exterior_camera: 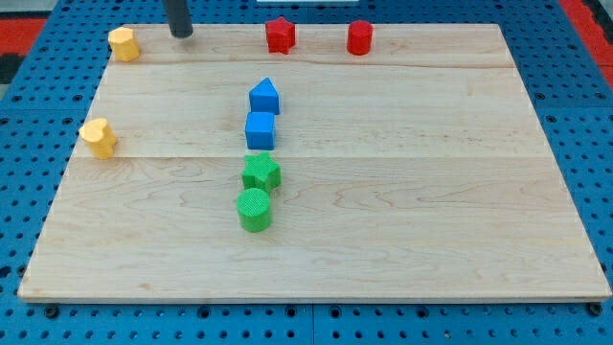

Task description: Move the yellow hexagon top right to the yellow heart

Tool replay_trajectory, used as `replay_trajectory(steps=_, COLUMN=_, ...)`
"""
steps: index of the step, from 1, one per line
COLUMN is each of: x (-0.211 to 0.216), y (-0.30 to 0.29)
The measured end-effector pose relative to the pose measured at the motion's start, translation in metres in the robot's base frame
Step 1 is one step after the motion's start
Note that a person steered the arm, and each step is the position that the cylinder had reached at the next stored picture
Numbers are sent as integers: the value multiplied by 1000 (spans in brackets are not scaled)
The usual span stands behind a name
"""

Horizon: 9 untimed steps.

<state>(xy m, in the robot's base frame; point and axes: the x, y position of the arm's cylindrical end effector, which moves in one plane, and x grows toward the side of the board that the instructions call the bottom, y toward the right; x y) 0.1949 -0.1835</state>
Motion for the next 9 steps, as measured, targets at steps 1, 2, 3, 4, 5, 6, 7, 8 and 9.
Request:
replay_trajectory(steps=1, x=-2, y=-42)
replay_trajectory(steps=2, x=-3, y=-111)
replay_trajectory(steps=3, x=26, y=-82)
replay_trajectory(steps=4, x=67, y=-42)
replay_trajectory(steps=5, x=82, y=-42)
replay_trajectory(steps=6, x=86, y=-30)
replay_trajectory(steps=7, x=105, y=-53)
replay_trajectory(steps=8, x=105, y=-62)
replay_trajectory(steps=9, x=129, y=-69)
